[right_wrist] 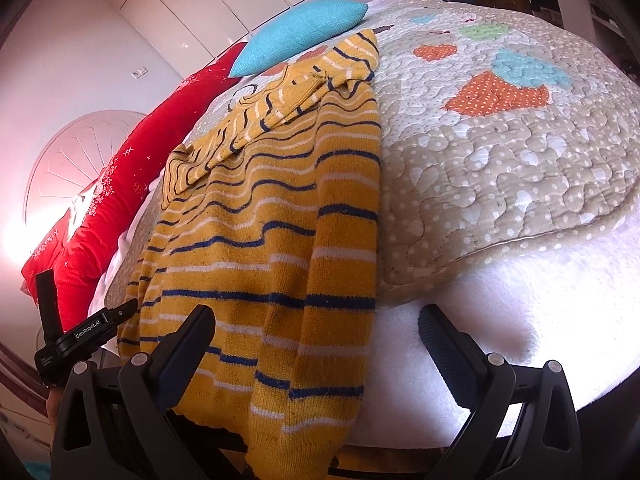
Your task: Fold small clothes
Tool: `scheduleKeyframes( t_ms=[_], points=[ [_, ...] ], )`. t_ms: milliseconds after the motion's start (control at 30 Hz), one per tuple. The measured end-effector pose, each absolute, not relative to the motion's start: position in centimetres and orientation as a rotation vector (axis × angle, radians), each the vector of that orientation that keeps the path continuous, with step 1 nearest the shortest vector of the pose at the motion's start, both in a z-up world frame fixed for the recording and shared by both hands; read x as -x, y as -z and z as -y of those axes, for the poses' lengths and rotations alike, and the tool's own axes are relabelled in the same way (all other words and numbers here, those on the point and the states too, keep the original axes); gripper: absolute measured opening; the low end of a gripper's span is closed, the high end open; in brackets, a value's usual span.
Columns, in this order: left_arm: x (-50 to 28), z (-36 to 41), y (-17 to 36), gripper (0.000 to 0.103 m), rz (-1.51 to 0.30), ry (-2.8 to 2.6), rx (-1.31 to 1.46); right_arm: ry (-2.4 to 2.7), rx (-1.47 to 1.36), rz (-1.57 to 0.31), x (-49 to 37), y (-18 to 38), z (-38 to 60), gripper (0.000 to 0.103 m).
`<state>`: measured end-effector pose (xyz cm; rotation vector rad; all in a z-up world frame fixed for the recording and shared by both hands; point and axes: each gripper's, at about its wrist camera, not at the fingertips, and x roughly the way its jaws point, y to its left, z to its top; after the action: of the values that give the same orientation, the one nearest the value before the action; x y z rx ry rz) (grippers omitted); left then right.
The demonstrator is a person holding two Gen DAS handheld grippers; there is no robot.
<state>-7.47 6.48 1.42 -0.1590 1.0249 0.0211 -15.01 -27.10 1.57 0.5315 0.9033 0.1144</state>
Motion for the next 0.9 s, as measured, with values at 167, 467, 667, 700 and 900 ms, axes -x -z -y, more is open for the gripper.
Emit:
scheduleKeyframes(
  t_ms=[167,467,667,700,900],
  points=[
    [7.5,-6.5,-1.5,0.092,-1.023,-0.024,0.159,-0.117,-0.565,-0.893,15.3,-1.6,27.5,0.103],
    [7.3,-6.8,-1.2,0.100,-1.022,-0.036,0.166,-0.136,-0.646,-0.881,15.4,-1.3,28.4,0.103],
    [7.4,-7.0,-1.0,0.103,-1.011,-0.037,0.174,-0.173,-0.733,-0.882,15.4,-1.1,29.5,0.103],
    [7.4,-7.1,-1.1,0.103,-1.014,-0.030,0.183,-0.182,-0.761,-0.878,15.4,-1.0,29.8,0.103],
    [8.5,-9.1,-1.4,0.098,-1.016,0.157,0.350,-0.251,-0.808,-0.930,15.8,-0.9,30.1,0.102]
  ],
)
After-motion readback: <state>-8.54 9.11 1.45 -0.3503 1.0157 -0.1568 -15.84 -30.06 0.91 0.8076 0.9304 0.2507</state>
